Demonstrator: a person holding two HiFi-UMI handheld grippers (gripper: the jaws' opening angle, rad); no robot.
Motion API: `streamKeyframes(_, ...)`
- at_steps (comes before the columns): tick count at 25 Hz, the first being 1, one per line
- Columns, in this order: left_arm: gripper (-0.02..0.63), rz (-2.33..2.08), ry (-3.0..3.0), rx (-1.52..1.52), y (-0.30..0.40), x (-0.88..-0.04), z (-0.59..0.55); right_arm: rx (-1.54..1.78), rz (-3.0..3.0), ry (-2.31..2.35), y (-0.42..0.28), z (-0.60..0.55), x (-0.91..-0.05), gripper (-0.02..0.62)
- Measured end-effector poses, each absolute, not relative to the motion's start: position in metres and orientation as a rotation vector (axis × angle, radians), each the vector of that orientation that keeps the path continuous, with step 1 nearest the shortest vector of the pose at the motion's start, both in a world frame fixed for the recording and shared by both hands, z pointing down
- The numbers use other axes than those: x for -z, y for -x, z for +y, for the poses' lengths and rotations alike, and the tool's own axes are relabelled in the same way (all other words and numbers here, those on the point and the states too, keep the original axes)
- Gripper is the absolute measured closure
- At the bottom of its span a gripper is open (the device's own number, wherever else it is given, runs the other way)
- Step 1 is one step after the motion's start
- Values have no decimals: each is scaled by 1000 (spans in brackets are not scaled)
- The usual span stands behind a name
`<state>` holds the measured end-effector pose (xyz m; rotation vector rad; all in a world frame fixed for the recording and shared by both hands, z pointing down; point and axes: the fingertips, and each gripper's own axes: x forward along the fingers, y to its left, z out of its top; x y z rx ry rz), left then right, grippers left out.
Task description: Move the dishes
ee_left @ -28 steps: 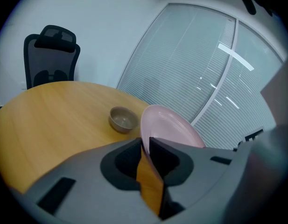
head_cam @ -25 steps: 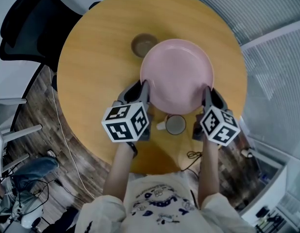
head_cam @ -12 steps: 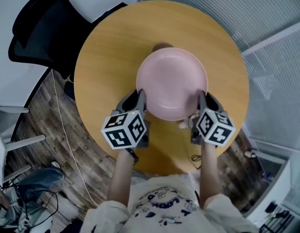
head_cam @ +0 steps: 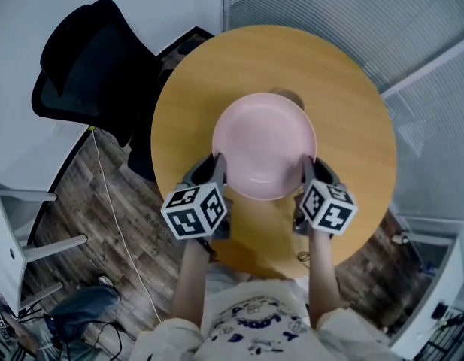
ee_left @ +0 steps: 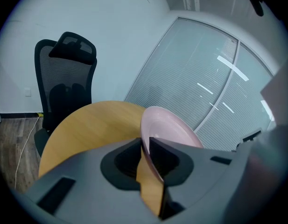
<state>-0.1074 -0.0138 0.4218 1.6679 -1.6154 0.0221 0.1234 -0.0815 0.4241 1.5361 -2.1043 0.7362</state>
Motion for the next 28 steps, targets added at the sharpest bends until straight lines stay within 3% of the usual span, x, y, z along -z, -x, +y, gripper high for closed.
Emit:
streamKeyframes(17, 551, -1605, -1688, -80, 193, -419, -28, -754, -2030, -1574, -44, -87, -431, 555)
streamKeyframes(28, 551, -1639, -1624, -105, 200, -441, -40, -757, -2036, -1495, -34, -105, -452, 554)
